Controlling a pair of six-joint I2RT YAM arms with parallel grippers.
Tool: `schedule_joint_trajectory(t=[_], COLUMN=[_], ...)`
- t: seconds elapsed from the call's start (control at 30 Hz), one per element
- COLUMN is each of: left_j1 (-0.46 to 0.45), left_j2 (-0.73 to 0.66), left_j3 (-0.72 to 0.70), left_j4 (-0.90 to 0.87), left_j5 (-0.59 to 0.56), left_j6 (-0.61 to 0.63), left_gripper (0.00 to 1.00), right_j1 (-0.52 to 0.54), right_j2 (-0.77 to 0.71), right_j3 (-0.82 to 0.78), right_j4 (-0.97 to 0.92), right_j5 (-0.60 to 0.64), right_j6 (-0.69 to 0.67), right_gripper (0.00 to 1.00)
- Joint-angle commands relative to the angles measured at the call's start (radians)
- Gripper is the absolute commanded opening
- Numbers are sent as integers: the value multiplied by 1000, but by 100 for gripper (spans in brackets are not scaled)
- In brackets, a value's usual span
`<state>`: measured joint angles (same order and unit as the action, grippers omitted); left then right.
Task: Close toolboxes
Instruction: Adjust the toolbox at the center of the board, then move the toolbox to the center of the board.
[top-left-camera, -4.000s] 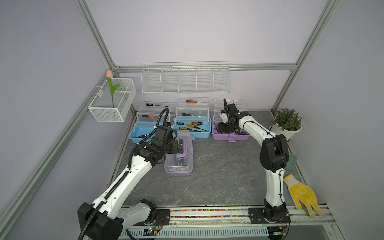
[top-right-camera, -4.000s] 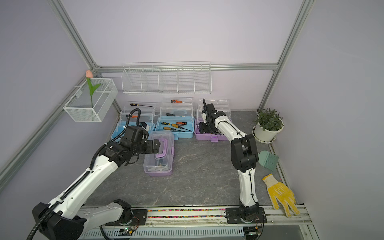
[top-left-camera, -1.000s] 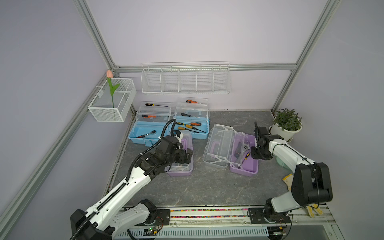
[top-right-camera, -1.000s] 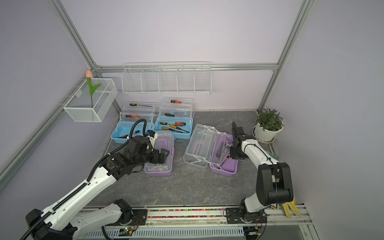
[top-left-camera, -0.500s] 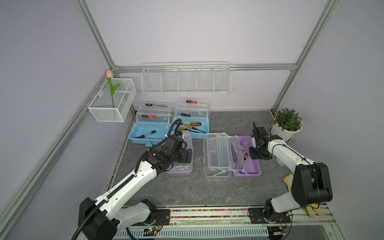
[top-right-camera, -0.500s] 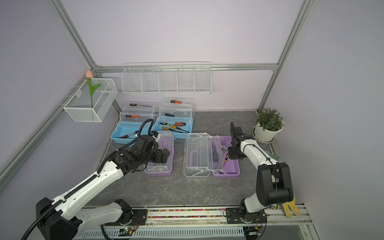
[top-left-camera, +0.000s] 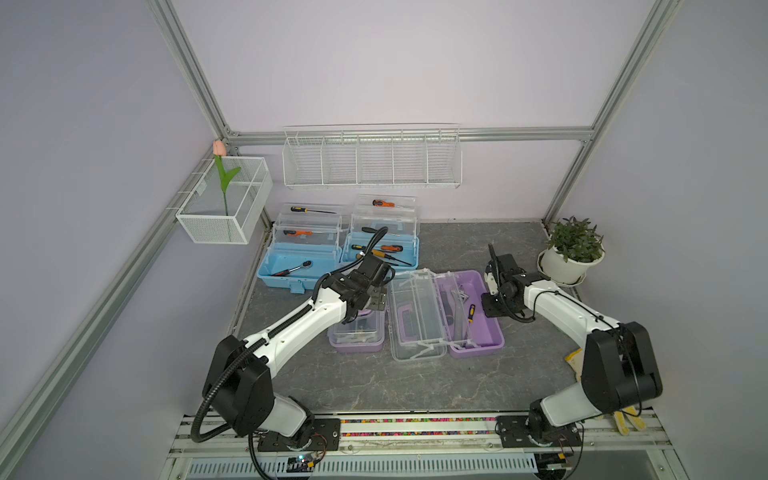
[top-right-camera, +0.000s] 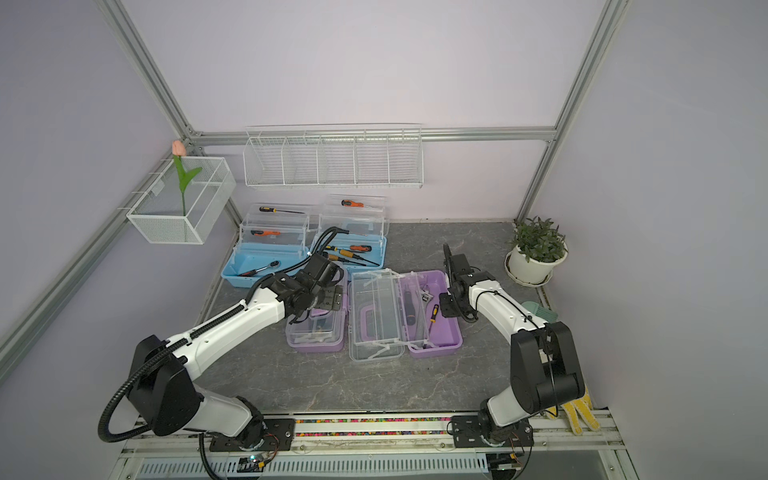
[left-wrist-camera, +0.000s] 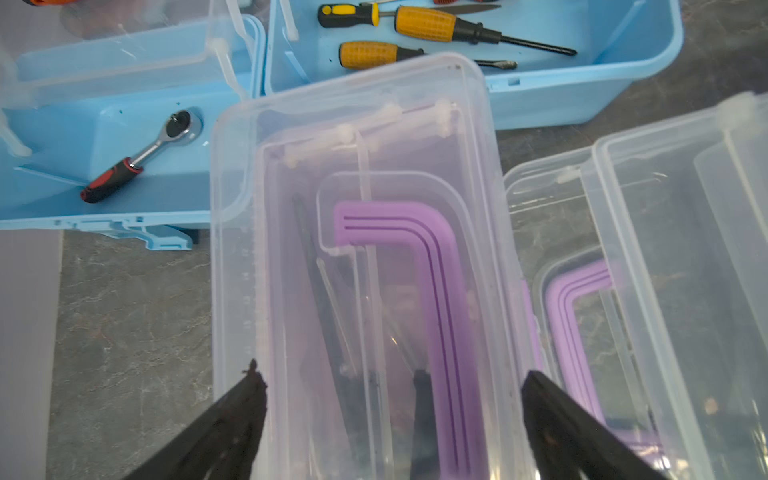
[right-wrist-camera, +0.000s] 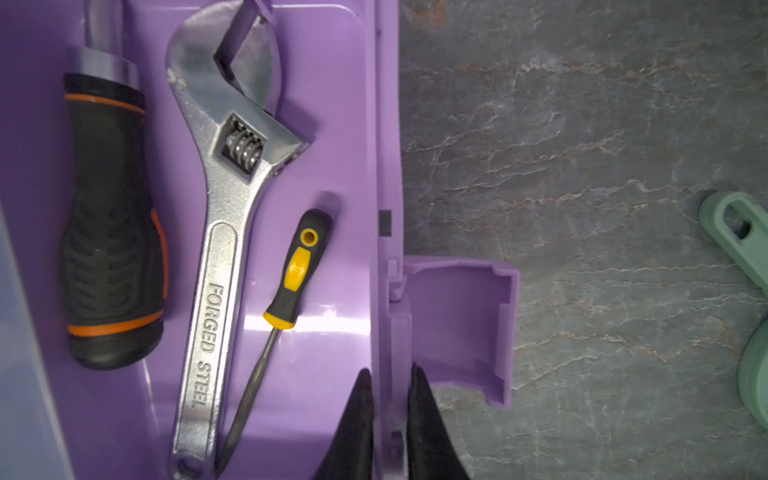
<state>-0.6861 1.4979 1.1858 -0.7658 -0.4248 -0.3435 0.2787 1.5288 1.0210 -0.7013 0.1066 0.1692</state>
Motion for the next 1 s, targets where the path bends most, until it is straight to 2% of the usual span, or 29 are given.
schedule_joint_trajectory(t=[0.0, 0.17, 0.4, 0.53, 0.63, 0.83, 0.97], left_j1=[0, 19, 91, 121, 146, 128, 34], left_j2=[71, 78, 0, -15, -39, -86, -151], left_j3=[-13, -54, -138, -100, -86, -6, 61], left_j4=[-121, -153, -164, -230, -238, -268, -272], left_j5=[-93, -139, -137, -167, -150, -90, -37], left_j6=[-3, -22, -28, -42, -21, -49, -84], left_gripper=[97, 97, 97, 97, 97, 96, 92], right_j1=[25, 29, 31, 32, 33, 28, 24], right_j2=[-8, -37, -41, -48, -57, -58, -60], right_j3=[-38, -74, -87, -89, -88, -93, -94], right_j4=[-29, -8, -1, -4, -6, 7, 11], right_j5=[-126, -143, -151, -154, -163, -177, -183], right_j6=[54, 73, 68, 74, 77, 71, 69], right_gripper=[13, 13, 13, 13, 13, 13, 12])
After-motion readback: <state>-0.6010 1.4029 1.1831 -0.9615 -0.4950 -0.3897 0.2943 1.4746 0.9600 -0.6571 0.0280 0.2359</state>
